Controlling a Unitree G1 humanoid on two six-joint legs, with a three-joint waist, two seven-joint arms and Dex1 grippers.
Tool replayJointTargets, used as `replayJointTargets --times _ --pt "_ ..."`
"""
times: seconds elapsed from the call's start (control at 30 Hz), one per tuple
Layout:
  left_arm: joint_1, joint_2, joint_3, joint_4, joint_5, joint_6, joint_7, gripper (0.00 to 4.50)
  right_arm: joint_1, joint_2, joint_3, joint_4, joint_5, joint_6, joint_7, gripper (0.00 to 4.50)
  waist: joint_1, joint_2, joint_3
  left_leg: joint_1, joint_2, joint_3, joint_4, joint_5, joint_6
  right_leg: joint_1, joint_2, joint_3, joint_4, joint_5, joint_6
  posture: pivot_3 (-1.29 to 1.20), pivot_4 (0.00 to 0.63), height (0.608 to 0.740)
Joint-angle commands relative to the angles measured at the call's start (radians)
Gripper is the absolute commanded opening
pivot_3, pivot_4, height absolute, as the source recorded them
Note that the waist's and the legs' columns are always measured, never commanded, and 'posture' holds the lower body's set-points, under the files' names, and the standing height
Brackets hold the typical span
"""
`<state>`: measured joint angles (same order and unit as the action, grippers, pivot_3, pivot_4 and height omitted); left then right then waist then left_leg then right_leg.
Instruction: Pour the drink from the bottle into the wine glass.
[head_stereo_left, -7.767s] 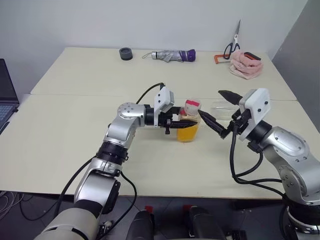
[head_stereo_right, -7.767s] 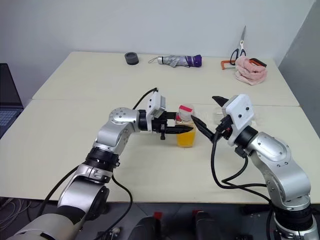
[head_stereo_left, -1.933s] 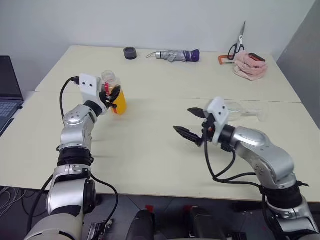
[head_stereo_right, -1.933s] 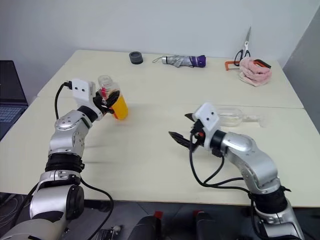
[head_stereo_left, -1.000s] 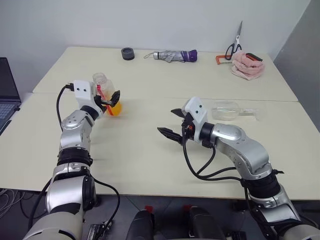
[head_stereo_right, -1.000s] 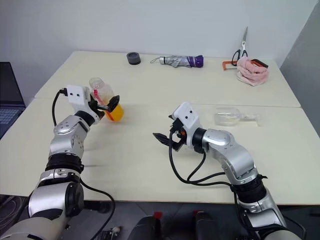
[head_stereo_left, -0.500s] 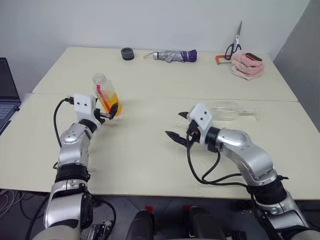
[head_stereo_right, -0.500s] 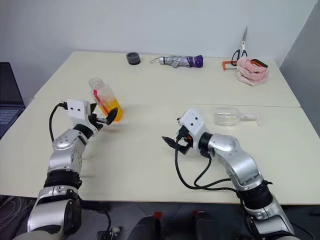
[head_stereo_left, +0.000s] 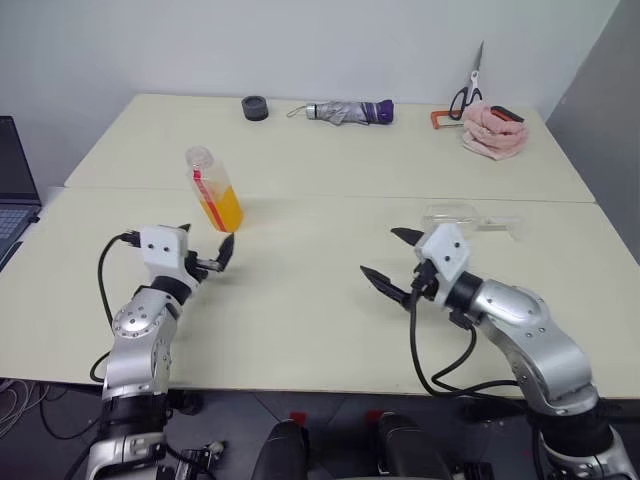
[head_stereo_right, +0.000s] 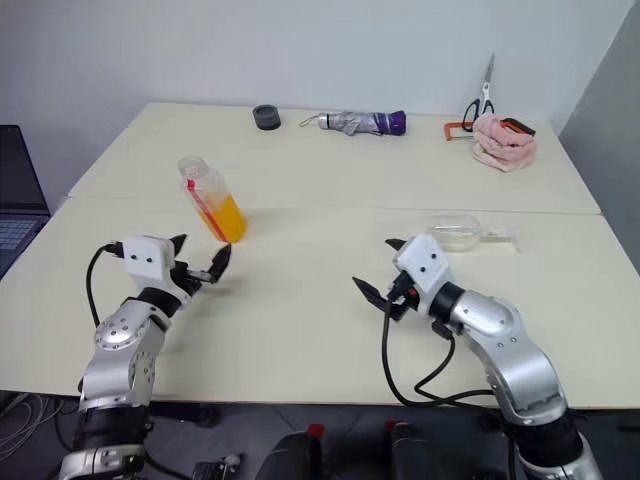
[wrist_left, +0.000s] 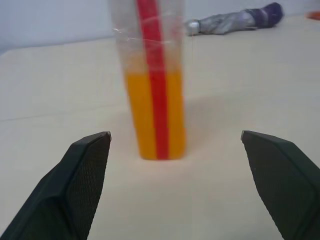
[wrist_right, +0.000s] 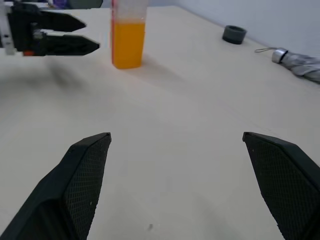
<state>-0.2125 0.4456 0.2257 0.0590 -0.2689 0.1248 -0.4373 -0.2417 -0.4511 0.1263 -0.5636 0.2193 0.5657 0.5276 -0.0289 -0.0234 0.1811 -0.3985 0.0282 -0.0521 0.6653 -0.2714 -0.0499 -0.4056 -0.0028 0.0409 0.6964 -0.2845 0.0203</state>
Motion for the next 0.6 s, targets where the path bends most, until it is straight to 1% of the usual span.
replayJointTargets --times 0.03,0.17,0.27,0.37,0.47,0.53,0.6 --pt "0.015 0.043 -0.049 -0.147 -0.049 0.080 -0.101 4.46 0.019 -0.045 -0.071 -0.079 -0.047 -0.050 -0.031 4.50 0.002 0.000 0.000 0.000 0.000 0.000 0.000 0.000 0.000 0.000 0.000 0.000 0.000 0.000 0.000 0.00 0.150 0.740" --pt "-0.007 0.095 -0.119 -0.213 -0.096 0.153 -0.241 4.46 0.088 -0.157 -0.122 -0.053 -0.154 -0.146 -0.033 4.50 0.002 0.000 0.000 0.002 -0.002 0.001 0.000 0.000 0.000 0.001 0.002 0.000 0.000 0.000 0.000 0.00 0.150 0.740" --pt "-0.062 0.135 -0.163 -0.229 -0.133 0.197 -0.350 4.46 0.117 -0.213 -0.146 0.034 -0.275 -0.223 -0.100 4.50 0.000 0.000 0.000 0.002 -0.002 0.002 0.000 0.000 0.000 0.001 0.004 0.000 0.000 0.000 0.000 0.00 0.150 0.740" --pt "-0.121 0.176 -0.203 -0.231 -0.166 0.226 -0.468 4.46 0.119 -0.299 -0.111 0.160 -0.456 -0.302 -0.162 4.50 0.000 0.000 0.000 0.002 -0.002 0.002 0.000 0.000 0.000 0.001 0.005 0.001 0.000 0.000 0.000 0.00 0.150 0.740" --pt "-0.190 0.198 -0.249 -0.210 -0.180 0.232 -0.575 4.46 0.063 -0.361 -0.055 0.339 -0.615 -0.366 -0.233 4.50 -0.003 0.000 0.000 0.003 -0.001 0.003 -0.001 0.000 0.000 0.001 0.006 0.002 0.000 0.000 0.000 0.00 0.150 0.740" --pt "-0.218 0.196 -0.279 -0.187 -0.165 0.215 -0.617 4.46 0.013 -0.382 -0.006 0.455 -0.703 -0.413 -0.270 4.50 -0.004 0.000 0.000 0.003 -0.002 0.004 -0.001 0.000 0.000 0.001 0.006 0.003 0.000 0.000 0.000 0.00 0.150 0.740" --pt "-0.235 0.187 -0.299 -0.166 -0.152 0.201 -0.639 4.46 -0.033 -0.383 0.024 0.546 -0.755 -0.451 -0.300 4.50 -0.006 0.000 0.000 0.004 -0.001 0.005 -0.001 0.000 0.000 0.001 0.006 0.004 0.000 0.000 0.000 0.00 0.150 0.740"
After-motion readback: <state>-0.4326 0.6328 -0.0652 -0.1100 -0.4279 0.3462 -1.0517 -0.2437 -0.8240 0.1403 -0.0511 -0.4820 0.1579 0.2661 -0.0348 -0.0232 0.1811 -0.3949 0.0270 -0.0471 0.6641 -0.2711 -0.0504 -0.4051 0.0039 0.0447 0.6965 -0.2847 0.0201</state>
